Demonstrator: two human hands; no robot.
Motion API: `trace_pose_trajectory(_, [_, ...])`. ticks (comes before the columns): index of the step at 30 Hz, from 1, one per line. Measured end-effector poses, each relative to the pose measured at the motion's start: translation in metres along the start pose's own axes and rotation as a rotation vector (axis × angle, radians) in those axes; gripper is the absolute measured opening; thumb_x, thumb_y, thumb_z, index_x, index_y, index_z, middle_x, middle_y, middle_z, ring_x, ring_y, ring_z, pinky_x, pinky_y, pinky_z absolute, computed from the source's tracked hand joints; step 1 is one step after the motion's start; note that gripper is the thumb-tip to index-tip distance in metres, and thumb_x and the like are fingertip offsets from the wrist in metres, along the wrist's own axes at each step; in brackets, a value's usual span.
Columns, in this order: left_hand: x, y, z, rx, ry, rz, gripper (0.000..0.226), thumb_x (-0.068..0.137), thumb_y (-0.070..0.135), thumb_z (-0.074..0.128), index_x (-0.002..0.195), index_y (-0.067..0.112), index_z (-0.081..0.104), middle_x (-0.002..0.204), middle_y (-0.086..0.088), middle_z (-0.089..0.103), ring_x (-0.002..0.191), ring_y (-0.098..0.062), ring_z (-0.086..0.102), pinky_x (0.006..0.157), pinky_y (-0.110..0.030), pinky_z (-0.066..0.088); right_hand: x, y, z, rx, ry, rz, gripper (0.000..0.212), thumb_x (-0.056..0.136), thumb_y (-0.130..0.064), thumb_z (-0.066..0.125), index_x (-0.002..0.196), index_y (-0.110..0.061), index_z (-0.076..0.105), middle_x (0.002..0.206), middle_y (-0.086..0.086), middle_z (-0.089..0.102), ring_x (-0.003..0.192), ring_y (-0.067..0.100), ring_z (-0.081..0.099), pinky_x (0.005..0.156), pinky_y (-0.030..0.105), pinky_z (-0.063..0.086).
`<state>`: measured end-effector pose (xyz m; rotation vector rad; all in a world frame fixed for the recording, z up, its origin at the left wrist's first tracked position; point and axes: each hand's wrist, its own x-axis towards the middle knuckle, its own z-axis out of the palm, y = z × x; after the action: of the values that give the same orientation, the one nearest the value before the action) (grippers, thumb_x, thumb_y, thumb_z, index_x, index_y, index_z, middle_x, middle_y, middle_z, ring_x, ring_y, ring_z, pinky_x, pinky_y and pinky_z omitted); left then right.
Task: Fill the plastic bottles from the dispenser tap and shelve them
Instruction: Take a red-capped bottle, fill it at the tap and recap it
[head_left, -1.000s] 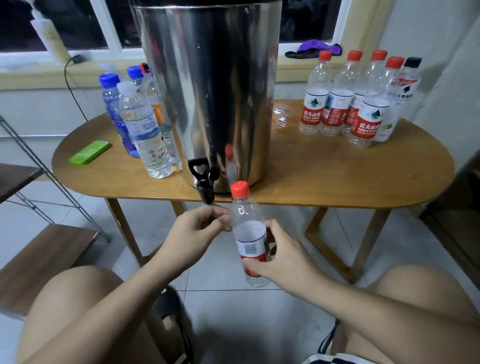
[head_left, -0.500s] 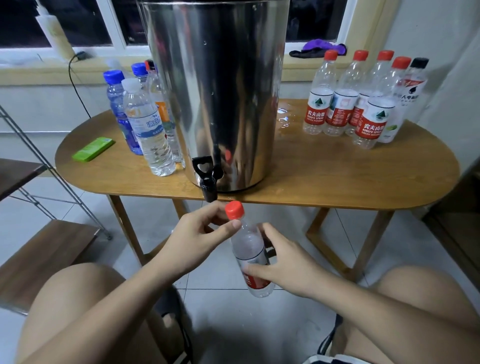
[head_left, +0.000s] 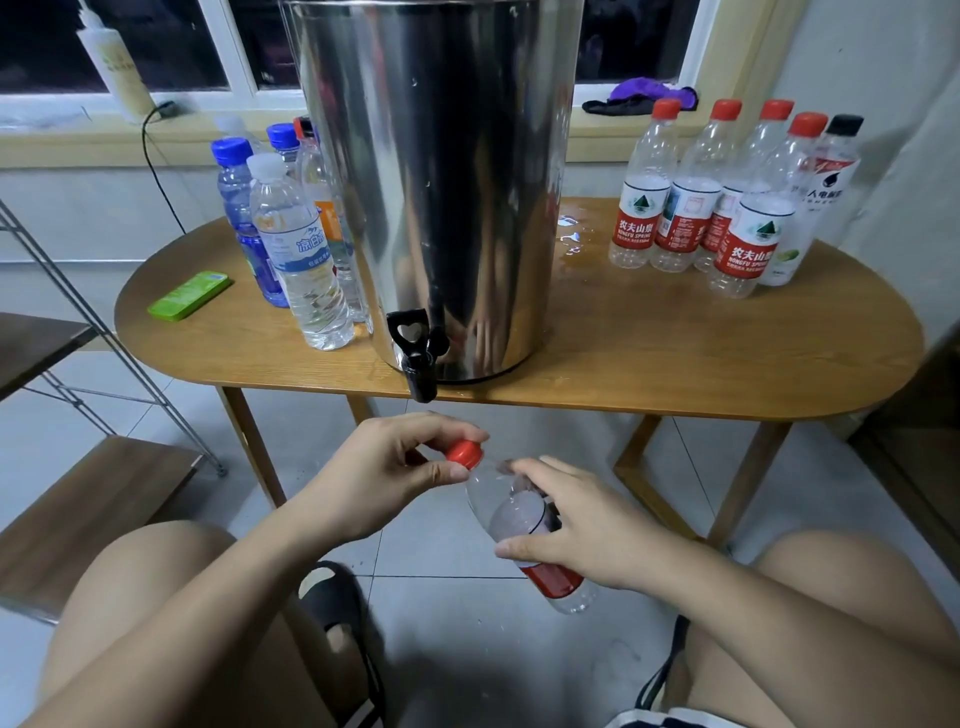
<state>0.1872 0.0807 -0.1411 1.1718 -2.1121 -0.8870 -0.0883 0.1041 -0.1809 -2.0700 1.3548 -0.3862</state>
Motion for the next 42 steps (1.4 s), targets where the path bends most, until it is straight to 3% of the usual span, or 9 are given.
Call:
trace_pose_trajectory(8, [0.0, 0.003, 0.006, 0.105, 0.136, -0.032, 0.026, 0.085, 0.055, 0.086, 0.095, 0.032, 0.079, 0.086, 0.017, 0.077, 0.078, -0.006, 0.07, 0.063, -0.015, 0.048, 0.002, 0.002, 0.011, -0.105, 0.1, -0.045, 0.085, 0.077, -0.071, 0.084, 0.148, -0.038, 0.053, 0.122, -0.025, 0.051, 0.115, 0.002, 0.056, 0.1, 0.03, 0.051])
trace_pose_trajectory(13, [0.001, -0.007, 0.013, 0.354, 0.177, -0.064, 0.052, 0.088, 0.08, 0.066, 0.081, 0.029, 0.066, 0.071, 0.01, 0.067, 0.069, -0.01, 0.062, 0.057, -0.03, 0.048, 0.004, -0.003, 0.014, -0.257, 0.161, -0.051, 0.079, 0.082, -0.068, 0.082, 0.148, -0.04, 0.05, 0.118, -0.02, 0.048, 0.111, 0.008, 0.056, 0.09, 0.036, 0.054])
trace_pose_trajectory(18, [0.001, -0.015, 0.01, 0.405, 0.162, -0.117, 0.068, 0.084, 0.096, 0.054, 0.075, 0.03, 0.068, 0.065, 0.009, 0.067, 0.064, -0.007, 0.062, 0.052, -0.03, 0.045, 0.009, -0.001, 0.017, -0.375, 0.245, -0.086, 0.079, 0.081, -0.064, 0.084, 0.147, -0.036, 0.053, 0.12, -0.014, 0.05, 0.118, 0.012, 0.053, 0.083, 0.037, 0.054])
trace_pose_trajectory(20, [0.0, -0.017, 0.006, 0.387, 0.137, -0.107, 0.062, 0.08, 0.093, 0.063, 0.09, 0.032, 0.07, 0.076, 0.015, 0.066, 0.075, -0.001, 0.063, 0.057, -0.019, 0.042, 0.011, -0.002, 0.015, -0.321, 0.237, -0.058, 0.079, 0.08, -0.065, 0.084, 0.147, -0.038, 0.052, 0.121, -0.015, 0.05, 0.117, 0.011, 0.053, 0.086, 0.035, 0.053])
trace_pose_trajectory(23, [-0.002, -0.012, 0.0, 0.174, 0.043, -0.072, 0.056, 0.083, 0.062, 0.084, 0.128, 0.032, 0.075, 0.114, 0.026, 0.071, 0.109, 0.011, 0.063, 0.083, -0.01, 0.052, 0.014, -0.002, 0.013, -0.261, 0.217, -0.029, 0.079, 0.079, -0.065, 0.085, 0.146, -0.039, 0.052, 0.122, -0.017, 0.051, 0.115, 0.01, 0.054, 0.09, 0.036, 0.054])
trace_pose_trajectory(27, [-0.002, -0.013, -0.008, 0.061, 0.015, -0.077, 0.043, 0.087, 0.027, 0.091, 0.126, 0.038, 0.078, 0.119, 0.03, 0.073, 0.115, 0.004, 0.067, 0.09, -0.016, 0.054, 0.015, -0.002, 0.014, -0.246, 0.2, -0.003, 0.082, 0.077, -0.065, 0.087, 0.147, -0.039, 0.053, 0.125, -0.017, 0.053, 0.113, 0.012, 0.057, 0.09, 0.035, 0.054])
trace_pose_trajectory(30, [-0.001, -0.015, -0.012, 0.125, 0.035, -0.13, 0.028, 0.086, 0.047, 0.088, 0.112, 0.038, 0.081, 0.102, 0.025, 0.077, 0.1, 0.0, 0.071, 0.08, -0.02, 0.055, 0.017, -0.003, 0.017, -0.257, 0.19, -0.015, 0.08, 0.077, -0.064, 0.087, 0.146, -0.04, 0.053, 0.126, -0.018, 0.053, 0.116, 0.01, 0.056, 0.091, 0.033, 0.053])
trace_pose_trajectory(35, [0.003, -0.023, -0.025, 0.234, 0.206, -0.199, 0.035, 0.083, 0.071, 0.076, 0.09, 0.037, 0.077, 0.08, 0.021, 0.073, 0.079, -0.001, 0.068, 0.063, -0.016, 0.048, 0.026, -0.001, 0.025, -0.164, 0.211, 0.005, 0.077, 0.074, -0.065, 0.088, 0.14, -0.04, 0.056, 0.121, -0.019, 0.054, 0.112, 0.011, 0.059, 0.092, 0.037, 0.054])
trace_pose_trajectory(42, [0.016, -0.047, -0.068, 0.398, 0.503, -0.246, 0.032, 0.093, 0.053, 0.079, 0.117, 0.033, 0.08, 0.101, 0.014, 0.075, 0.088, -0.002, 0.066, 0.069, -0.024, 0.048, 0.043, -0.005, 0.033, -0.002, 0.294, 0.024, 0.074, 0.069, -0.062, 0.091, 0.131, -0.037, 0.059, 0.118, -0.021, 0.059, 0.106, 0.008, 0.06, 0.092, 0.033, 0.053])
